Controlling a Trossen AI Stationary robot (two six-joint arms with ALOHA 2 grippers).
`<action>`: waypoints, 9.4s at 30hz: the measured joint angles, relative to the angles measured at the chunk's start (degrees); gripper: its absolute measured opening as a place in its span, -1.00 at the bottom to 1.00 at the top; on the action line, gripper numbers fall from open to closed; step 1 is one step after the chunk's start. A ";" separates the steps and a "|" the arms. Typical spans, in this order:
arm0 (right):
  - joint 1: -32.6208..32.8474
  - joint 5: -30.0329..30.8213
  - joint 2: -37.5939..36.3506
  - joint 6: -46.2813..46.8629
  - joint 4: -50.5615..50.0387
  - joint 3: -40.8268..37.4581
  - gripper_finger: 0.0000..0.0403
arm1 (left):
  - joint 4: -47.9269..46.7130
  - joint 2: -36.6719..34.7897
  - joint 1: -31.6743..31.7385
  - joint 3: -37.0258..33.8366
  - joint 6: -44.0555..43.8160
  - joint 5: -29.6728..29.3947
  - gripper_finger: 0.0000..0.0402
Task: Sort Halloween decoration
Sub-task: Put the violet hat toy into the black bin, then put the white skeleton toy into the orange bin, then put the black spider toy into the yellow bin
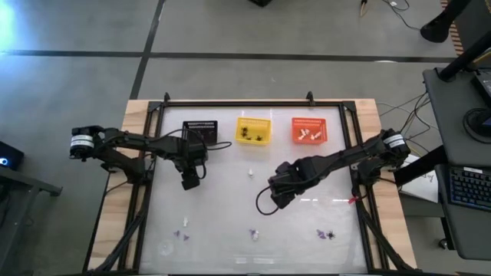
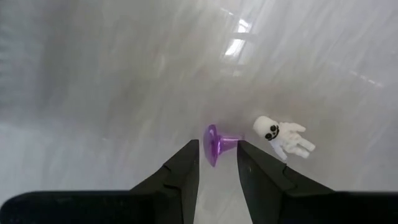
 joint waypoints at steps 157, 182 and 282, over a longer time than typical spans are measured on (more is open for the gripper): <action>-9.28 20.37 11.38 7.15 24.37 0.39 -0.10 | -22.48 -28.56 18.04 28.41 4.00 2.51 -0.45; -12.86 10.71 28.10 -1.08 24.09 11.99 -0.15 | -22.56 -28.85 18.06 28.38 4.00 2.51 -0.45; -44.07 16.37 -2.36 -29.12 -1.72 -8.35 -0.31 | -26.43 -29.99 18.08 28.36 0.80 2.51 -0.45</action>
